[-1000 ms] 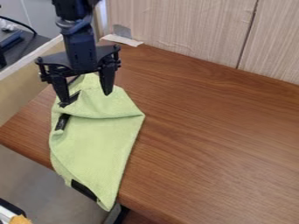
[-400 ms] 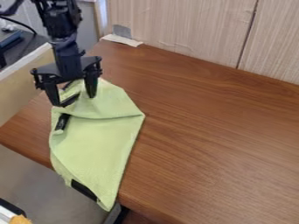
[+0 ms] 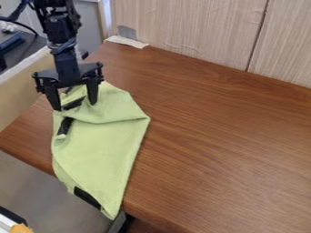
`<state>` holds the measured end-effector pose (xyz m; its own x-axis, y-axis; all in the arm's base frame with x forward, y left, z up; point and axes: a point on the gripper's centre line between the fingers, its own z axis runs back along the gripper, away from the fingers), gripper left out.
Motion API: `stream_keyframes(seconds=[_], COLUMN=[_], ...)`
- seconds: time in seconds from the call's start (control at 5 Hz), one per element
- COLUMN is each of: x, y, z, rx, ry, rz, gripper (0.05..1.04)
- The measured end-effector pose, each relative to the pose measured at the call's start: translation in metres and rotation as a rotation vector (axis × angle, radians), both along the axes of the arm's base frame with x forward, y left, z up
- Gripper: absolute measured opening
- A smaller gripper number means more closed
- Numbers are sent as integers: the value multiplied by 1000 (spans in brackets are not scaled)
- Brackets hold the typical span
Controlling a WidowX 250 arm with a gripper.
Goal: Take and unfold the green cloth
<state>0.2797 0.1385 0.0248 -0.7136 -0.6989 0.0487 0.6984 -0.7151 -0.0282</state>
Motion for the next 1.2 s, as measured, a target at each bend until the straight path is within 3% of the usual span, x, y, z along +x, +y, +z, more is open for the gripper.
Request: stream_keyframes(seconds=[0.2,0.4,0.6,0.8,1.0,1.2], x=[1,2,0,-2,-1,-1], y=[-1,-2,-2,-1,-2,-3], z=[-6,-10,-11,-13,-13,-11], rx=[-23,-20,-10,0,2,-3], ry=[18,-6,2,9,10,6], rz=[-44,-48,-38,-34,-39,-37], gripper=[950,681,407,201,84,59])
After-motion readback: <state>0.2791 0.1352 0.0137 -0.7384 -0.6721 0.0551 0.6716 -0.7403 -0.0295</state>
